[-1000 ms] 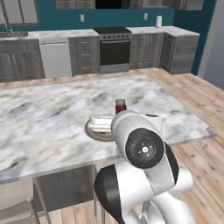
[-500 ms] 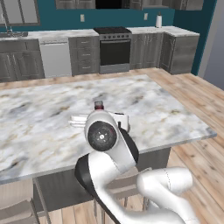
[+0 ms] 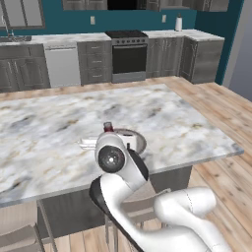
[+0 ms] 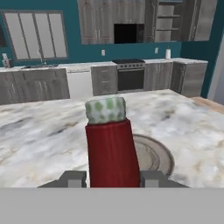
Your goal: Move the hot dog bun to the plate on the dining table and place the condiment next to that plate. Then navigate to the fridge and take the sausage and place it on the plate as well.
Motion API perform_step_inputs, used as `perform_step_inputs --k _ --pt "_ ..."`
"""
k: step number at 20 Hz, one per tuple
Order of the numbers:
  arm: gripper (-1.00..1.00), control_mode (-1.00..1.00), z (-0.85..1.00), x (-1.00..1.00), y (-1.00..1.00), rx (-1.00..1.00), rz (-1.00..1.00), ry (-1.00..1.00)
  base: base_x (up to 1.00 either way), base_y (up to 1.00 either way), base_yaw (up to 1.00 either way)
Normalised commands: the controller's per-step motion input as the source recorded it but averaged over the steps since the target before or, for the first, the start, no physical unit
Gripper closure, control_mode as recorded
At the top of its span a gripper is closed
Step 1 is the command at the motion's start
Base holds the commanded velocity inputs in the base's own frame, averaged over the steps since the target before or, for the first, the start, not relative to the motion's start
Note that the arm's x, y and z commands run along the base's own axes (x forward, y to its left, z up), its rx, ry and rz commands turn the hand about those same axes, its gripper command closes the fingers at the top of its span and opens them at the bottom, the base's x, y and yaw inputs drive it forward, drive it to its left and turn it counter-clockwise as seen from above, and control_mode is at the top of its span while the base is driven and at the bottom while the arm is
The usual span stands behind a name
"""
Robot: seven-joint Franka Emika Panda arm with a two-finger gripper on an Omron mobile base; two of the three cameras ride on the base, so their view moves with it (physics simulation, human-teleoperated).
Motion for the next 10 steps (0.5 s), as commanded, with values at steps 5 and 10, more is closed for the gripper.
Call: perform_step_inputs --k 5,10 --pt "1.0 -1.0 -0.48 0.43 0.16 -0.03 0.07 -0.07 0.0 0.0 0.0" --pt "1.0 -1.0 -0.42 0.4 0.49 -0.02 0.06 -0.09 0.0 0.0 0.0"
